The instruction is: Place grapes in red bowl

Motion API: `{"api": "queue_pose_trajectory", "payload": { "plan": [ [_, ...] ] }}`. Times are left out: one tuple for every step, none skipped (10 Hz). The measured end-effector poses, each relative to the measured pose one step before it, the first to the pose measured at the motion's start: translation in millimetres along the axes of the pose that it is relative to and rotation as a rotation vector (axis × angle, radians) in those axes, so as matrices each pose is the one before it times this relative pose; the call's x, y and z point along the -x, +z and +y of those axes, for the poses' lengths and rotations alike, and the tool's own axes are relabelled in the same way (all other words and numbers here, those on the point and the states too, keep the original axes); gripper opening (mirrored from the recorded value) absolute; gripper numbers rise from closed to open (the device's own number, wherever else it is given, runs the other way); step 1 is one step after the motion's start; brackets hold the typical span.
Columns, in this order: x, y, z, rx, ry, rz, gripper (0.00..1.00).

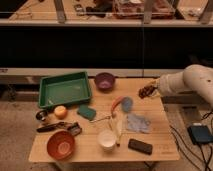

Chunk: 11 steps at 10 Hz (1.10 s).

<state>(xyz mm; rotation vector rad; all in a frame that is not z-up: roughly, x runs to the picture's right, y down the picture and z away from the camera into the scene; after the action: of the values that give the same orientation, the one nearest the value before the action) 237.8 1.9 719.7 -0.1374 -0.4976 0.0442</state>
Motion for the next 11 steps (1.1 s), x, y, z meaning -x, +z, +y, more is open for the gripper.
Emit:
{"api": "queue_pose_trajectory", "payload": {
  "plan": [
    [14.82,-2.7,0.41,-0.00645,-0.03032,-0.04253,0.0],
    [14.42,6.91,0.01,0.00505,-0.02763,-0.03982,0.0],
    [19.32,9.21,-2.41,0.00659,-0.03144,-0.04337,0.0],
    [16.94,10.03,-1.67,0.00867,-0.02766,-0.03587,0.0],
    [28.72,15.43,-5.04,0.0132,-0.04958,-0.0557,0.0],
    [17.74,9.42,-4.1,0.00754,-0.03502,-0.03522,0.0],
    [21.22,7.79,-4.54,0.00811,-0.05069,-0.03587,0.0],
    [24.65,5.42,-4.19,0.00992,-0.06729,-0.02782,0.0],
    [28.62,7.22,-0.76,0.01974,-0.07594,-0.03166,0.0],
    [21.9,7.11,1.88,0.0263,-0.05443,-0.02369,0.0],
    [21.26,11.14,3.34,0.03581,-0.05229,-0.02124,0.0]
  ]
}}
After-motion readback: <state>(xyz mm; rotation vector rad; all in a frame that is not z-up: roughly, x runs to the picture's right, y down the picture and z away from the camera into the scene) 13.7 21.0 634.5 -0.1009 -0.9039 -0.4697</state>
